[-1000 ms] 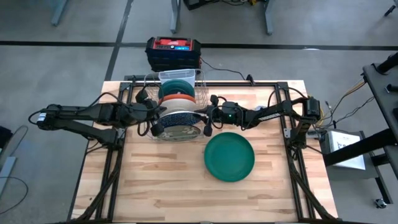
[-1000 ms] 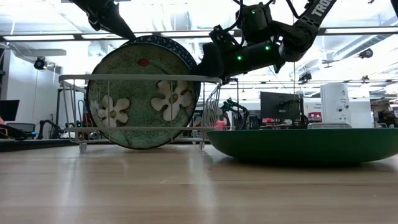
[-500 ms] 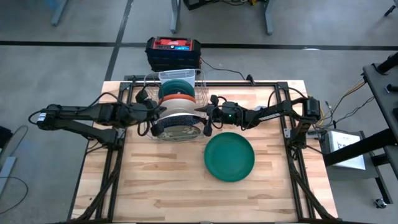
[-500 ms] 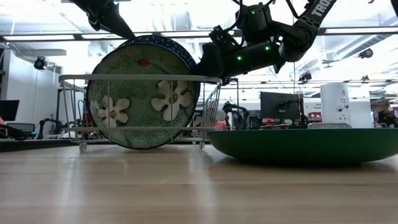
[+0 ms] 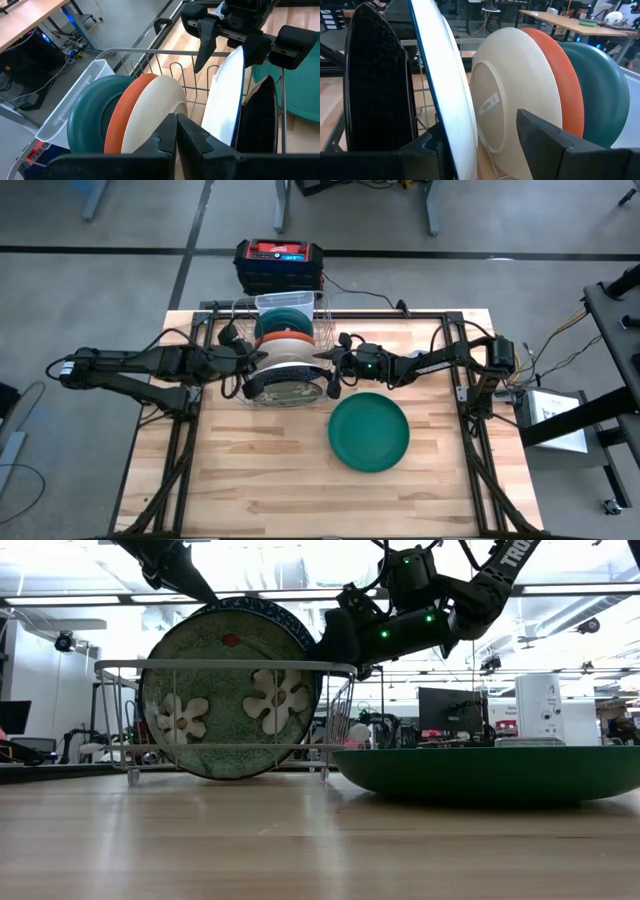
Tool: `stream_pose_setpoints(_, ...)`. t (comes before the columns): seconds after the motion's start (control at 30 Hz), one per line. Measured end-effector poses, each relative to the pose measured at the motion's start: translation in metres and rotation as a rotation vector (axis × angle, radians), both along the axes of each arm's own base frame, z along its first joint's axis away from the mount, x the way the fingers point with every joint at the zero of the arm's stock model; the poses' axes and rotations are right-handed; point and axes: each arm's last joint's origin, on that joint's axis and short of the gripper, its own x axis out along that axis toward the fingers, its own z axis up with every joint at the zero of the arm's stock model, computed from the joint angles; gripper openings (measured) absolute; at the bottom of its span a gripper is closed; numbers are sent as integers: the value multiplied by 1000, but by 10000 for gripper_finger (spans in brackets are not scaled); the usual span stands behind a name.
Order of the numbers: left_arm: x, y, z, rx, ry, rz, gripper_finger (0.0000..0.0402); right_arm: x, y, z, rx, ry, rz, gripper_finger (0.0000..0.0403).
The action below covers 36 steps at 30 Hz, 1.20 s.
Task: Sort dishes
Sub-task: Put the blue ceramic plate into the dish rack
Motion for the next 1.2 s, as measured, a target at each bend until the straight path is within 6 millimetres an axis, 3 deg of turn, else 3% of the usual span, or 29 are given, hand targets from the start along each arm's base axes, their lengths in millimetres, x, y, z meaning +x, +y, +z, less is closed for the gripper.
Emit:
stream_pose_setpoints(0.7, 0, 0, 0, 0, 0, 0, 0, 4, -1, 5, 13, 56, 1, 268)
stream_pose_setpoints(1.2, 0, 0, -6, -4, 14, 3, 0, 9, -1, 10, 18, 114, 3, 304)
